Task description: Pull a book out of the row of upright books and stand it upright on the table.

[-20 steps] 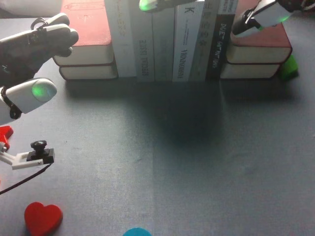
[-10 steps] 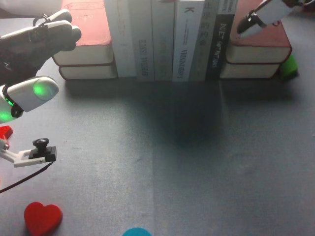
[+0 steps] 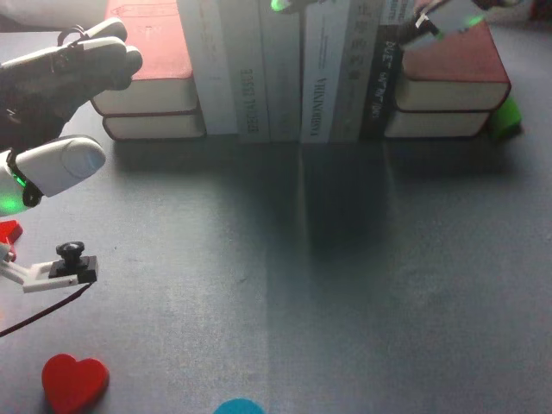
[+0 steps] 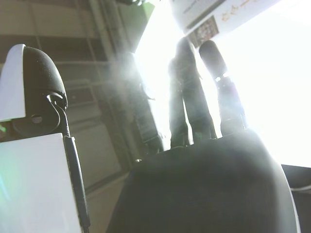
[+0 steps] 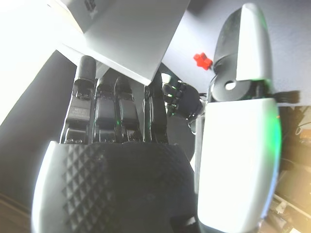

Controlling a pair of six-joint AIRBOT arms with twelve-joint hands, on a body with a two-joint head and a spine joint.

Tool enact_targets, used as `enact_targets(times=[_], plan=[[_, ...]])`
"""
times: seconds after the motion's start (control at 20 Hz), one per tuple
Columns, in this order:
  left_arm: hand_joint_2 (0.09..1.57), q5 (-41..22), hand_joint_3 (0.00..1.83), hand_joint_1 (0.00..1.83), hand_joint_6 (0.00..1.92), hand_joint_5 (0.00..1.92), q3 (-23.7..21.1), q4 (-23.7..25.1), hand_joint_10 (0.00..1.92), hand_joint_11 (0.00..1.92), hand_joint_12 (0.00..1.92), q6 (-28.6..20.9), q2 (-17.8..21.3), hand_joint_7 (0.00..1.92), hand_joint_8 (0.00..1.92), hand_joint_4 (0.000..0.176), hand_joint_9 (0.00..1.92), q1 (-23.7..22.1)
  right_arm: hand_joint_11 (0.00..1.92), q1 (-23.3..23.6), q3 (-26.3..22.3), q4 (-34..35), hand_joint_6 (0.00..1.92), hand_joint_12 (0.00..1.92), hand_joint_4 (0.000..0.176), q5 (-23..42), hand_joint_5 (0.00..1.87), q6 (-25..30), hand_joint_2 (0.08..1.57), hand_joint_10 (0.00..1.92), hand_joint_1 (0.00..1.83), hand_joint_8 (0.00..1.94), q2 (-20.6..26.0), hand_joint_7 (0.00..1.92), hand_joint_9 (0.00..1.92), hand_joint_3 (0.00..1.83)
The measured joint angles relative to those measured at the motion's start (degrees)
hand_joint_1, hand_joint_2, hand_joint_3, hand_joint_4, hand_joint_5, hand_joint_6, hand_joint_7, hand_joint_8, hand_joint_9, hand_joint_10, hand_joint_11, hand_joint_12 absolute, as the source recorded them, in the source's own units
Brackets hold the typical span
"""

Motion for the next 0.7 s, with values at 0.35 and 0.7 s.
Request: enact_targets(times=[0.35, 0.7], plan=[[0.91, -0.22, 0.01, 1.02, 0.01, 0.79, -0.55, 0.07, 0.03, 0.00, 1.35, -0.02, 1.18, 0.45, 0.01, 0.016, 0.58, -0.09, 0.59, 0.24, 2.29, 2.71, 1.16, 1.58, 0.000, 3.30, 0.89, 1.77, 1.16, 1.38, 1.36, 1.07, -1.20, 0.84, 0.82, 0.00], [0.88, -0.09, 0.00, 1.01, 0.01, 0.78, -0.87, 0.20, 0.05, 0.03, 1.34, 0.02, 1.18, 0.48, 0.01, 0.025, 0.61, -0.09, 0.46, 0.02, 0.02, 5.57, 1.28, 1.75, 0.000, 5.77, 0.76, 0.66, 1.25, 1.61, 1.33, 1.41, 0.87, 0.65, 0.68, 0.01]])
